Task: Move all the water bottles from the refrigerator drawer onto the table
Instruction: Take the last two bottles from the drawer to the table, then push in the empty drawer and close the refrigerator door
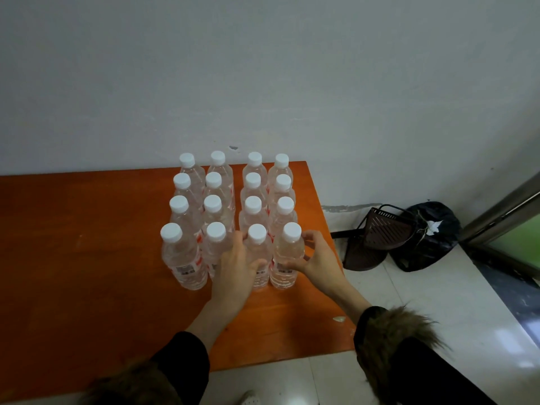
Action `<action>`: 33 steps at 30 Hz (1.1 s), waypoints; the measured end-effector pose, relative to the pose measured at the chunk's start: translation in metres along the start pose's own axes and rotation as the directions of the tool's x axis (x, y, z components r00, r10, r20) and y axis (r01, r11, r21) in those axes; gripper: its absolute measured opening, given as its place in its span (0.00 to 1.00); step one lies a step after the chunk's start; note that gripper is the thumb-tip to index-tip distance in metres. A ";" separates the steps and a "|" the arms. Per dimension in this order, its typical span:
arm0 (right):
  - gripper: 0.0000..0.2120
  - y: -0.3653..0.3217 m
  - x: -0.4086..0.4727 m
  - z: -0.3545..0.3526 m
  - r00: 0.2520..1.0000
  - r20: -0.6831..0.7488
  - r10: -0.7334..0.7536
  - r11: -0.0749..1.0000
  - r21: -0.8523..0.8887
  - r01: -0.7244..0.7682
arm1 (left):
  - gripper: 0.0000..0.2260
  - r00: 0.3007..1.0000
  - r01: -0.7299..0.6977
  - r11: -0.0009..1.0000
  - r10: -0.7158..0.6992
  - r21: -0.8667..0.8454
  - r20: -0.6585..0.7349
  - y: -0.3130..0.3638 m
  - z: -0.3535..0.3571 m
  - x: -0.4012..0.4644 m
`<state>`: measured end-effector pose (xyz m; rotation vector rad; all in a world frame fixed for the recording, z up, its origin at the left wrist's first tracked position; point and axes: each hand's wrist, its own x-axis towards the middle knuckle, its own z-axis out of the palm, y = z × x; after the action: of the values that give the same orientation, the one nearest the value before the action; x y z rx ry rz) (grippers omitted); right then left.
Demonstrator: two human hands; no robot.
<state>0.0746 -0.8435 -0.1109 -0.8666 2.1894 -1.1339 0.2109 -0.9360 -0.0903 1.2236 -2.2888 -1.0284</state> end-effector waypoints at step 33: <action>0.43 -0.029 -0.241 -0.245 0.843 -0.488 -0.228 0.477 -0.810 -0.340 | 0.35 0.530 -0.826 0.376 0.769 0.419 0.356 0.227 0.008 -0.093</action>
<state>0.0726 -0.5539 0.0764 -0.8738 3.3542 -0.0287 0.1292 -0.7736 0.0744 -0.0027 -2.8282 -0.0287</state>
